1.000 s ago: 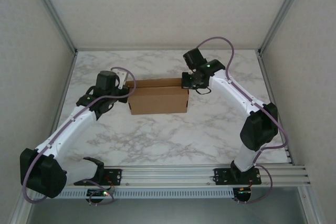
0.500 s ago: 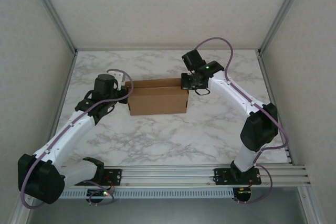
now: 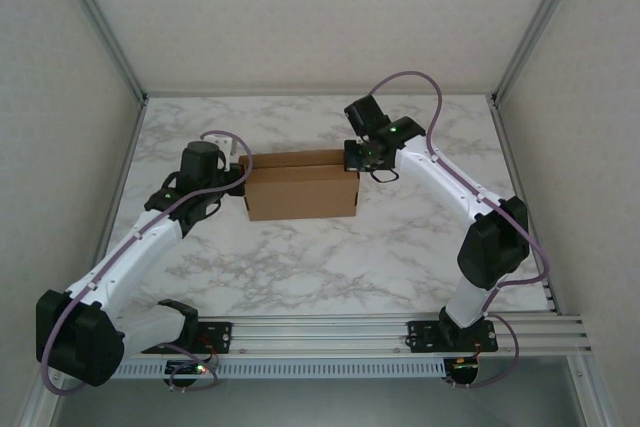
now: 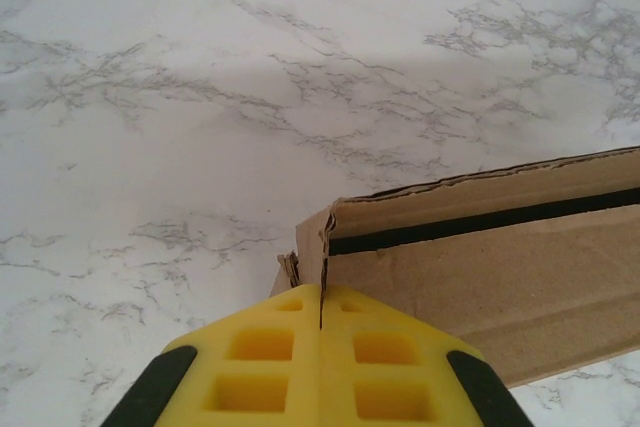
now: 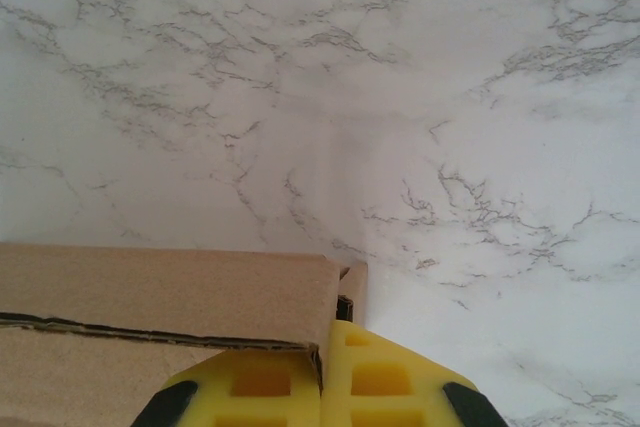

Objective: Fold the paper box

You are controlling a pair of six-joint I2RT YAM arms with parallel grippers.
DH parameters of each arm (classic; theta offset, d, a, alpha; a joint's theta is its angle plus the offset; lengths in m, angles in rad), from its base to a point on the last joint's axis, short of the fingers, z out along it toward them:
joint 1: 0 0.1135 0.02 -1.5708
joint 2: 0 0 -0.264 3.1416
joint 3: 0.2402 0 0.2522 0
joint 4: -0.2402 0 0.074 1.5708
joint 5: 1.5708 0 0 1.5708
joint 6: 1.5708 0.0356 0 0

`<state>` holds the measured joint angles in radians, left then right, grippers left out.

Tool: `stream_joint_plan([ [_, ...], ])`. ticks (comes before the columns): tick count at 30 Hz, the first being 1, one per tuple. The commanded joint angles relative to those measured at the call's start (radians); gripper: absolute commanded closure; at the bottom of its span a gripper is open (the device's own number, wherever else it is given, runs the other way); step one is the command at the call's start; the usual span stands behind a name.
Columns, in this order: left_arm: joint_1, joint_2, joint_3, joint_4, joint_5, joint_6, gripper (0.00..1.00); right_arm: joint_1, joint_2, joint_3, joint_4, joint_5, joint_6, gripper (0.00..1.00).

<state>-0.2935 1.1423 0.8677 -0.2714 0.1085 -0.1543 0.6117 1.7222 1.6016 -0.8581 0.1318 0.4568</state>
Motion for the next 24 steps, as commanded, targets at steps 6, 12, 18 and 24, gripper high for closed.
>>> stream_joint_plan([
  [6,-0.004,-0.01,-0.051,0.005,0.002,-0.046,1.0,0.015,-0.007,-0.014,-0.065,0.042,-0.01,1.0],
  [12,-0.003,-0.071,-0.136,0.043,0.003,-0.077,1.0,0.02,-0.035,-0.059,-0.027,0.06,-0.011,1.0],
  [18,-0.003,-0.109,-0.188,0.065,0.014,-0.1,1.0,0.028,-0.085,-0.125,0.045,0.081,-0.009,1.0],
  [24,-0.003,-0.121,-0.199,0.054,-0.018,-0.059,1.0,0.029,-0.13,-0.206,0.128,0.085,-0.028,1.0],
])
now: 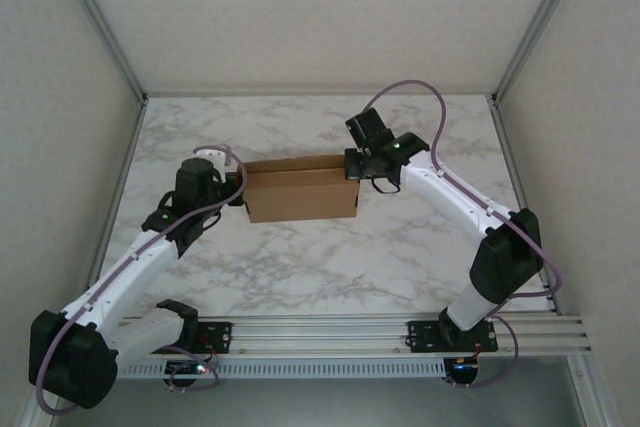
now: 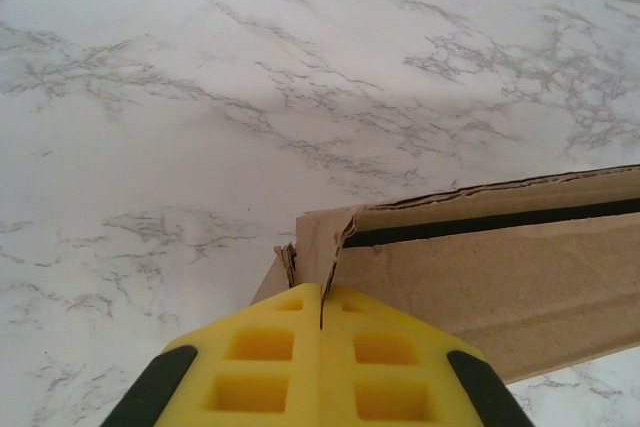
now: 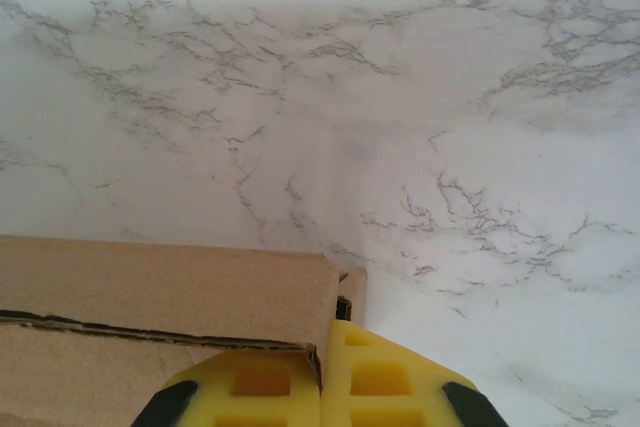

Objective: Fold the paper box

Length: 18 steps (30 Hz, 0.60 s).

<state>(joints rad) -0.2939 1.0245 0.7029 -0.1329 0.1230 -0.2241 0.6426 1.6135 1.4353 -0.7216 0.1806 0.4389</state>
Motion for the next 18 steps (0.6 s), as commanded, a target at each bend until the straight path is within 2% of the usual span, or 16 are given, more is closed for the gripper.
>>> stream_joint_plan([
  [1,-0.004,-0.004,-0.036,-0.085,-0.038,0.014,1.0,-0.002,-0.021,-0.046,-0.004,0.033,-0.011,1.0],
  [10,-0.021,-0.007,-0.041,-0.077,-0.048,0.02,1.0,0.016,-0.04,-0.104,0.032,0.044,0.017,1.0],
  [18,-0.064,-0.021,-0.026,-0.117,-0.091,0.062,1.0,0.027,-0.164,-0.284,0.206,0.104,-0.025,1.0],
])
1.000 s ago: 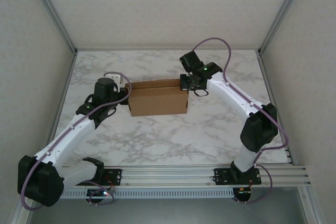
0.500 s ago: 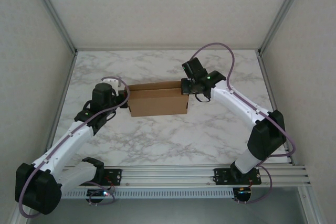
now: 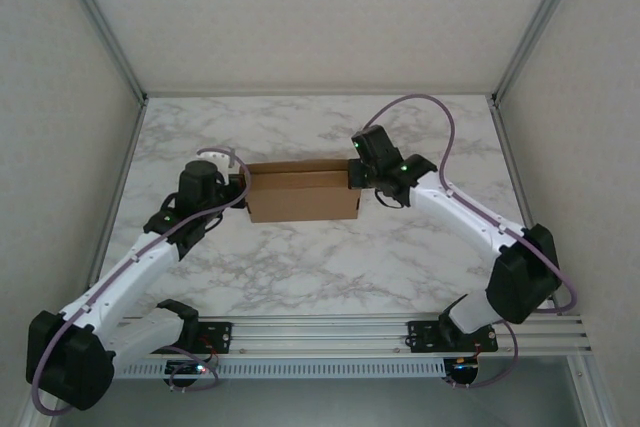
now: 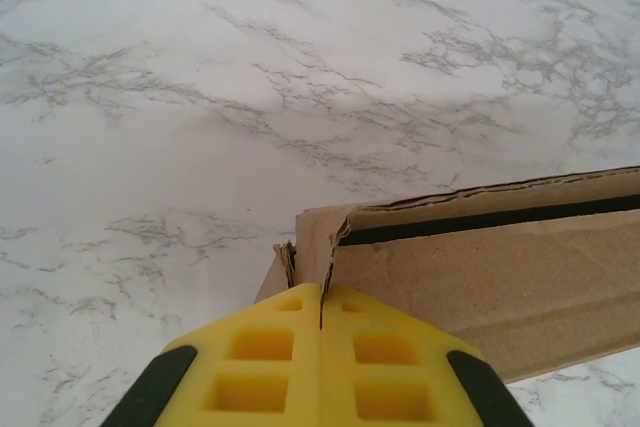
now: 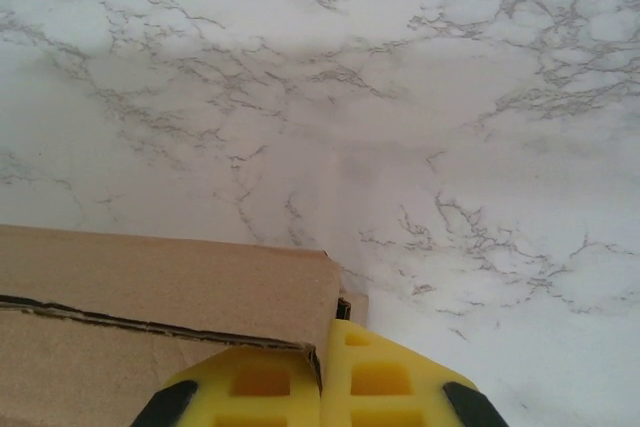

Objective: Fold the paper box

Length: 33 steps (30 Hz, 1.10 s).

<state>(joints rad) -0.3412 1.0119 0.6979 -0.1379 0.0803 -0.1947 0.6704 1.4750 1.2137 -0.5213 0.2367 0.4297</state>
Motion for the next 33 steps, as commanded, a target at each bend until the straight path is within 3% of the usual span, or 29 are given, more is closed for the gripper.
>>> stream_joint_plan([
  [1,-0.022,-0.01,-0.023,-0.114,-0.057,0.039,1.0,0.0,-0.033,-0.076,0.019,0.049,-0.021,1.0],
  [19,-0.096,-0.021,-0.111,-0.069,-0.112,0.002,1.0,0.029,-0.116,-0.253,0.185,0.056,-0.046,0.97],
  [24,-0.101,-0.025,-0.107,-0.071,-0.134,0.014,1.0,0.027,-0.127,-0.226,0.164,0.05,-0.05,0.84],
  [30,-0.102,-0.019,-0.093,-0.075,-0.134,0.035,1.0,0.027,-0.163,-0.186,0.145,-0.007,-0.085,0.59],
  [33,-0.103,-0.011,-0.082,-0.081,-0.136,0.042,1.0,0.026,-0.175,-0.161,0.125,-0.064,-0.112,0.55],
])
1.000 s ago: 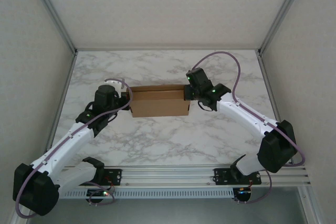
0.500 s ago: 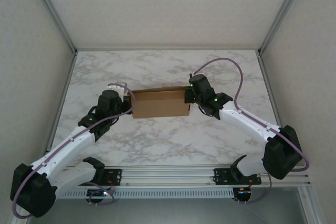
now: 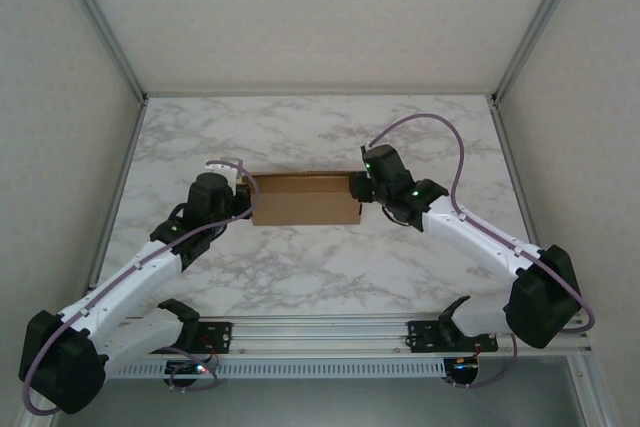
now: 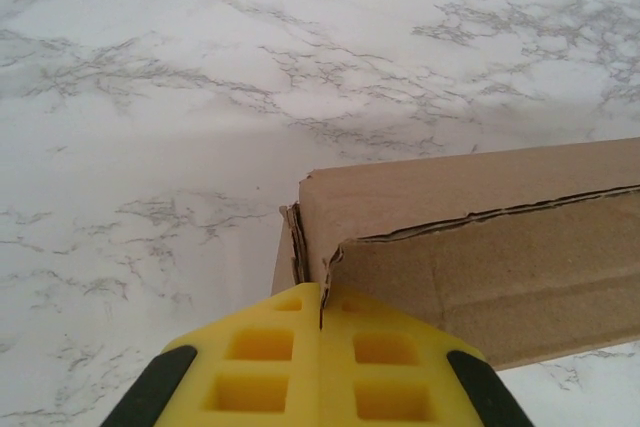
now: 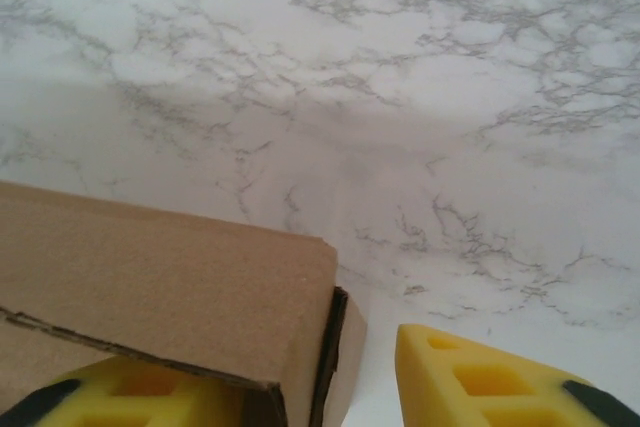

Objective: Fold the paper box

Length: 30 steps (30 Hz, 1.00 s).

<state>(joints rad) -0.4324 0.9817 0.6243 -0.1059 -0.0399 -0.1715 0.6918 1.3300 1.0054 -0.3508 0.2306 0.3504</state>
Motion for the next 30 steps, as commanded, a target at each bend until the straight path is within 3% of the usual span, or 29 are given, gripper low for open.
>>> stream_joint_plan([
  [1,-0.012,0.02,-0.006,-0.116,-0.018,0.022,1.0,0.005,-0.042,0.05,-0.053,-0.067,-0.043,0.52],
  [6,-0.012,0.021,0.0,-0.121,-0.021,0.023,1.0,0.005,-0.138,0.001,-0.03,-0.158,-0.112,0.4],
  [11,-0.014,0.02,-0.001,-0.118,-0.018,0.024,1.0,0.001,-0.22,-0.024,-0.031,-0.226,-0.169,0.42],
  [15,-0.018,0.015,-0.007,-0.114,-0.02,0.026,1.0,-0.026,-0.216,0.044,-0.047,-0.174,-0.07,0.56],
  [21,-0.022,0.02,-0.001,-0.114,-0.023,0.03,1.0,-0.052,-0.016,0.286,-0.239,-0.081,0.095,0.77],
  [30,-0.025,0.021,-0.004,-0.107,-0.018,0.024,1.0,-0.06,0.102,0.32,-0.27,-0.12,0.139,0.79],
])
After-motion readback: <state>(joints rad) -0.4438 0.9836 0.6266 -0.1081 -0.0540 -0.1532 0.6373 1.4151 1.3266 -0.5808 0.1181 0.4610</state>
